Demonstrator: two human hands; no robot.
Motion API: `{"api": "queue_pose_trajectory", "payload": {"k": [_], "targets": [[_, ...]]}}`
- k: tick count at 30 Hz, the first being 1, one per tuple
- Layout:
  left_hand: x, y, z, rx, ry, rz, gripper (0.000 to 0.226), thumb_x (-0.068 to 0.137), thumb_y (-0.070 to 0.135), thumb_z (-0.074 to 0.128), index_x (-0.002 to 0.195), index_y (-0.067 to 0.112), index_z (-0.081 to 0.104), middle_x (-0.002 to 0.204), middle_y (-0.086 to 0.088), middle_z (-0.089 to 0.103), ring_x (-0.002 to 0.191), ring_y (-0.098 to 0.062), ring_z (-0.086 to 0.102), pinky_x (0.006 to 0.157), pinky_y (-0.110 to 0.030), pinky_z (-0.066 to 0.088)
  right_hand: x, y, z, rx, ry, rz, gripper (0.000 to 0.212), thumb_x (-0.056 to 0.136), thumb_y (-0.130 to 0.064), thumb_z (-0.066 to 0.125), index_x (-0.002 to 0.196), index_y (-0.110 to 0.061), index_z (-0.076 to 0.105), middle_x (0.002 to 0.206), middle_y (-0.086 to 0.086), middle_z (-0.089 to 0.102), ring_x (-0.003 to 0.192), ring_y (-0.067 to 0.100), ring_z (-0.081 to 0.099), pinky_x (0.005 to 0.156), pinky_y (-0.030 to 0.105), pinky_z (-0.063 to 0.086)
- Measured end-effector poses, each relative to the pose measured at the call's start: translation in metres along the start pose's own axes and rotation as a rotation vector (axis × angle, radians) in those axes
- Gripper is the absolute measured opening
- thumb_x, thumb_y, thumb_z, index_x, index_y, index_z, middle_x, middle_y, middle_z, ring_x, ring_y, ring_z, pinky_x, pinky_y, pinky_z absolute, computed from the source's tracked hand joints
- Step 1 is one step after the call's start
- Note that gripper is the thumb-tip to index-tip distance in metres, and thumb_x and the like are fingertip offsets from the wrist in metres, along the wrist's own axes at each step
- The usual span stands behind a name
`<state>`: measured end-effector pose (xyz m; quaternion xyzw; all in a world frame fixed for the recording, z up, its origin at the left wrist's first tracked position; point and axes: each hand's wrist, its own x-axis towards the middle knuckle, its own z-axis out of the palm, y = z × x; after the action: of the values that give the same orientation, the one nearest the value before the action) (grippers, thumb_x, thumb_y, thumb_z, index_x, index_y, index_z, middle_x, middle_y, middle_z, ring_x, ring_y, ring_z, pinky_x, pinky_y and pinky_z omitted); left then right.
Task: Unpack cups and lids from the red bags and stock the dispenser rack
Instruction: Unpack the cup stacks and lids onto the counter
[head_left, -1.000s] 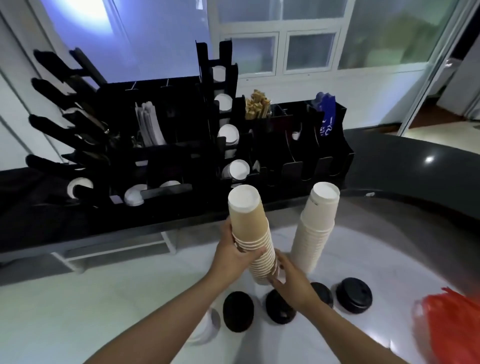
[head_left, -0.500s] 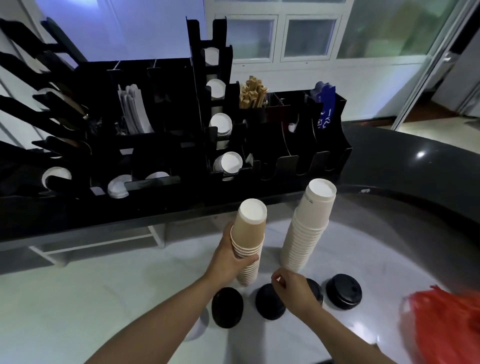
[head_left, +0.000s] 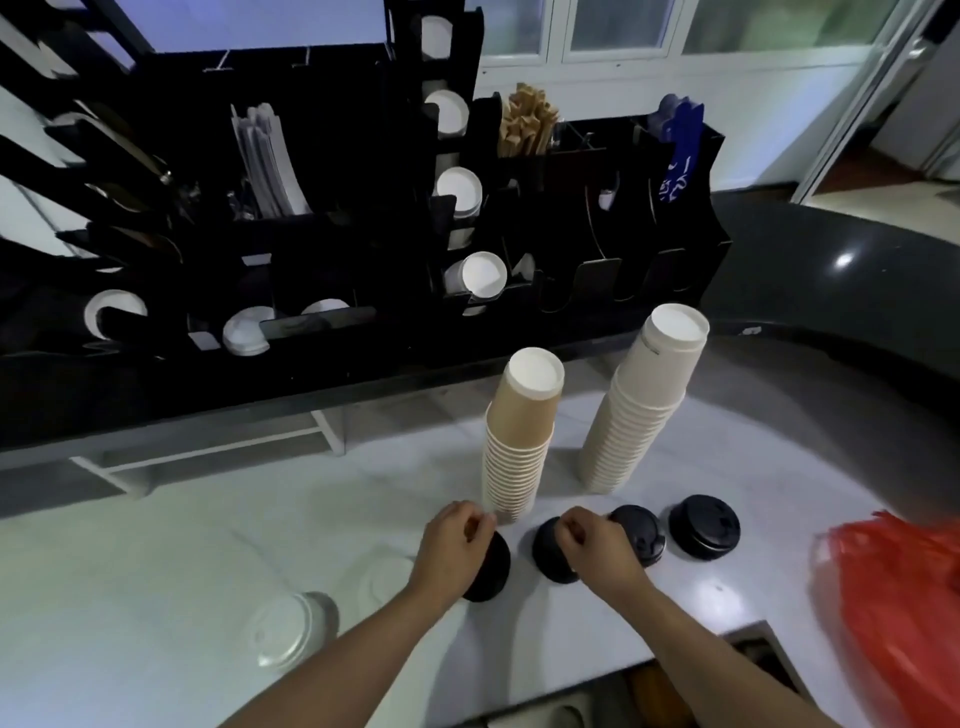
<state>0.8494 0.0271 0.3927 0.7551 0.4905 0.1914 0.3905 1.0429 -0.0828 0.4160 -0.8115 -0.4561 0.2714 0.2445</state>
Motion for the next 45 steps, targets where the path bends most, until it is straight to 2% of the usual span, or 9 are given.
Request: {"api": "queue_pose_trajectory", "payload": {"k": [6,14,19,25,31,34,38,42,45], "targets": [[-0.023,0.021,0.019,0.153,-0.203,0.195,0.038,0.095,0.024,0.051,0.063,0.006,0.042,0.060,-0.009,0.049,0.060,-0.020,0.047,0.060,-0.041,0.038,-0.034,0.012,-0.007,0.097,0.087,0.102,0.035,0.098,-0.025,0.058,0.067,-0.021,0.046,0.059,-0.005,0.052,0.050,0.007,0.047,0.051,0.022,0.036],[-0.069,0.118,0.080,0.201,-0.477,0.158,0.039,0.097,0.032,0.045,0.075,0.010,0.069,0.081,-0.004,0.071,0.078,-0.019,0.061,0.076,-0.035,0.046,-0.140,0.078,-0.074,0.135,0.244,0.262,0.029,0.095,-0.040,0.053,0.073,-0.022,0.050,0.066,0.001,0.056,0.054,0.006,0.047,0.052,0.023,0.036],[-0.142,0.177,0.153,0.158,-0.541,0.229,0.034,0.091,0.028,0.055,0.064,0.012,0.067,0.068,-0.001,0.068,0.063,-0.016,0.061,0.059,-0.030,0.046,-0.258,0.149,-0.127,0.117,0.365,0.295,0.019,0.092,-0.031,0.053,0.075,-0.021,0.053,0.068,-0.004,0.059,0.065,0.008,0.054,0.061,0.036,0.044],[-0.263,0.240,0.256,0.158,-0.620,0.496,0.043,0.095,0.017,0.056,0.053,0.024,0.048,0.053,0.008,0.053,0.052,-0.003,0.046,0.056,-0.028,0.034,-0.427,0.250,-0.191,0.119,0.539,0.467,0.022,0.089,-0.025,0.055,0.071,-0.017,0.048,0.065,0.003,0.056,0.063,0.020,0.052,0.059,0.040,0.038],[-0.355,0.304,0.331,0.122,-0.788,0.745,0.033,0.096,0.024,0.054,0.063,0.023,0.052,0.059,0.008,0.052,0.059,-0.011,0.048,0.055,-0.029,0.035,-0.551,0.315,-0.227,0.015,0.733,0.657,0.039,0.086,-0.021,0.061,0.058,-0.017,0.034,0.052,0.000,0.036,0.061,0.024,0.043,0.058,0.039,0.025],[-0.386,0.325,0.356,0.186,-0.861,0.880,0.013,0.097,0.031,0.055,0.091,0.036,0.066,0.092,0.018,0.063,0.087,0.000,0.056,0.078,-0.026,0.047,-0.582,0.328,-0.231,-0.026,0.795,0.693,0.041,0.085,-0.021,0.060,0.056,-0.018,0.031,0.050,0.000,0.031,0.059,0.026,0.040,0.057,0.040,0.025],[-0.416,0.338,0.390,0.523,-0.878,1.132,0.060,0.095,0.043,0.058,0.151,0.026,0.043,0.154,0.004,0.041,0.143,-0.019,0.032,0.120,-0.035,0.023,-0.600,0.336,-0.229,0.016,0.811,0.701,0.030,0.088,-0.023,0.058,0.064,-0.018,0.041,0.059,0.000,0.046,0.065,0.030,0.051,0.062,0.044,0.038],[-0.439,0.332,0.399,0.701,-1.062,1.189,0.059,0.087,0.045,0.050,0.145,0.041,0.040,0.138,0.004,0.059,0.134,-0.021,0.045,0.118,-0.056,0.021,-0.596,0.340,-0.226,-0.064,0.671,0.626,0.020,0.094,-0.025,0.056,0.077,-0.013,0.056,0.083,0.008,0.065,0.082,0.029,0.061,0.071,0.041,0.043],[-0.447,0.312,0.396,0.748,-1.121,1.282,0.044,0.084,0.048,0.047,0.126,0.036,0.054,0.122,0.008,0.065,0.129,-0.020,0.047,0.117,-0.054,0.018,-0.583,0.344,-0.222,-0.139,0.589,0.593,0.022,0.095,-0.028,0.055,0.079,-0.014,0.055,0.088,0.009,0.064,0.086,0.030,0.060,0.071,0.039,0.042]]}}
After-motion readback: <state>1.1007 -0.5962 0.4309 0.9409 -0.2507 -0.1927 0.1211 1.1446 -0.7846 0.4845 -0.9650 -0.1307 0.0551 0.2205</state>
